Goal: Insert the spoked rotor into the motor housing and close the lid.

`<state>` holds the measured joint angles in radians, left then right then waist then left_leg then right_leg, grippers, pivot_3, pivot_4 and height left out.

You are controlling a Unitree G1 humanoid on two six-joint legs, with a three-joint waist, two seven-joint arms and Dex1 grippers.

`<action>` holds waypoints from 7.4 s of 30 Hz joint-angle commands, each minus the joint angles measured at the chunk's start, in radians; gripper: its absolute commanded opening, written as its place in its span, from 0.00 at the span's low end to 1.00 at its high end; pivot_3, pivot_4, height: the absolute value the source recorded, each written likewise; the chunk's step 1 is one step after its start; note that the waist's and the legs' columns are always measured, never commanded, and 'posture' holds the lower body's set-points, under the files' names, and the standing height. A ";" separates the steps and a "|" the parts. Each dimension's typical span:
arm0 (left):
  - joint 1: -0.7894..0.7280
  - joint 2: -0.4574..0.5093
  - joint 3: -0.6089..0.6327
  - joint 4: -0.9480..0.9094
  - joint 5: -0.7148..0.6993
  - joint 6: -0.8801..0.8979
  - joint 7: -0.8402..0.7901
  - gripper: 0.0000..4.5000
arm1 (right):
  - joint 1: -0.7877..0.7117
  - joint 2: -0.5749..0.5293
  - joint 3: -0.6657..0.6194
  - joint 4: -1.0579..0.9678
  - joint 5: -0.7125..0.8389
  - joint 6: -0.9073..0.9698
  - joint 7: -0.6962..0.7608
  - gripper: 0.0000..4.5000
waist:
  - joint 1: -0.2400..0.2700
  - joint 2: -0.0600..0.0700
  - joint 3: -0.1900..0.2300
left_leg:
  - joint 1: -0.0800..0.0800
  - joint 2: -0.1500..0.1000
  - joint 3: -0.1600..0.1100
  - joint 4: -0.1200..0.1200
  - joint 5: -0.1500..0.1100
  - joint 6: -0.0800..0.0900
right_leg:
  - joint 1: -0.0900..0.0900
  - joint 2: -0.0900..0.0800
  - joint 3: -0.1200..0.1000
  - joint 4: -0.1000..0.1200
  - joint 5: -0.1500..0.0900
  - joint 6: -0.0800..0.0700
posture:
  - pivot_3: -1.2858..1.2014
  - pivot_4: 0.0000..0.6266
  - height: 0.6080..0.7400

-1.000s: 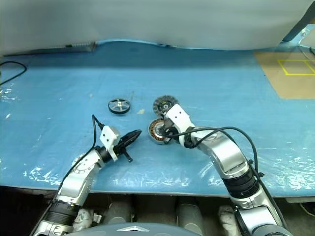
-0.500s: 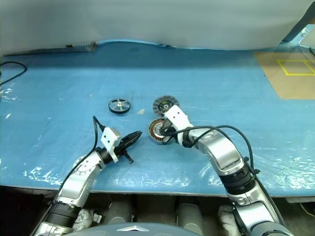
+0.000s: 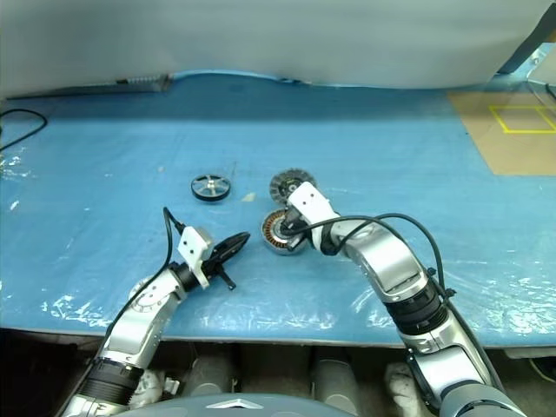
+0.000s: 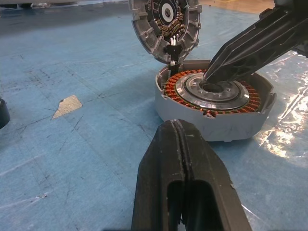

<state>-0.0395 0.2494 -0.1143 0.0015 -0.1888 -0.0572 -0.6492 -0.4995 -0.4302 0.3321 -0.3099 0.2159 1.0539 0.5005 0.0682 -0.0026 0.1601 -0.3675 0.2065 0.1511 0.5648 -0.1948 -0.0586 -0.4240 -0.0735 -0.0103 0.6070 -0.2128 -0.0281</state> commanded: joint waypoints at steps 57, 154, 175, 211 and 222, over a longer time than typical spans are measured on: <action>-0.889 0.338 0.069 1.024 0.127 -0.043 -0.359 0.50 | 0.317 0.079 -0.145 -0.034 0.053 -0.491 0.062 0.00 | 0.005 -0.001 0.001 | -0.002 0.000 -0.002 0.003 0.000 0.000 | 0.000 0.000 -0.002 0.001 0.001 0.000 | 0.52 0.24 1.00; -0.448 0.461 0.011 0.141 0.038 0.197 -0.618 0.71 | 0.322 0.078 -0.139 -0.010 0.029 -0.504 0.064 0.00 | 0.000 -0.001 0.001 | -0.001 0.000 0.000 -0.003 0.000 0.000 | 0.000 -0.001 -0.003 -0.001 -0.002 -0.001 | 0.52 0.24 1.00; -0.456 0.350 -0.064 0.123 0.019 0.250 -0.540 0.71 | 0.334 0.083 -0.143 -0.027 0.028 -0.490 0.058 0.00 | -0.001 -0.001 0.001 | 0.000 0.000 0.000 -0.002 0.000 0.000 | 0.000 0.000 -0.003 0.000 -0.002 -0.001 | 0.52 0.24 1.00; -0.924 0.355 -0.176 0.752 0.130 -0.146 -0.956 0.71 | 0.331 0.102 -0.142 -0.019 0.025 -0.491 0.034 0.00 | 0.004 -0.001 0.001 | -0.001 0.000 -0.001 -0.001 0.000 0.000 | 0.000 0.000 -0.003 0.001 -0.001 -0.001 | 0.52 0.24 1.00; -1.039 0.296 -0.319 0.972 0.119 -0.251 -0.965 0.71 | 0.338 0.113 -0.141 -0.026 0.022 -0.492 0.015 0.00 | 0.011 -0.001 0.001 | -0.001 -0.001 -0.001 -0.001 0.000 -0.001 | 0.001 -0.001 -0.003 0.001 -0.001 -0.001 | 0.52 0.24 1.00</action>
<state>-1.0473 0.5433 -0.4275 0.9591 -0.0619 -0.2784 -1.6094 -0.1667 -0.3209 0.2000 -0.2998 0.2335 0.5747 0.5196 0.0791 -0.0038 0.1613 -0.3684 0.2058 0.1497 0.5640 -0.1945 -0.0592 -0.4232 -0.0741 -0.0130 0.6080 -0.2140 -0.0290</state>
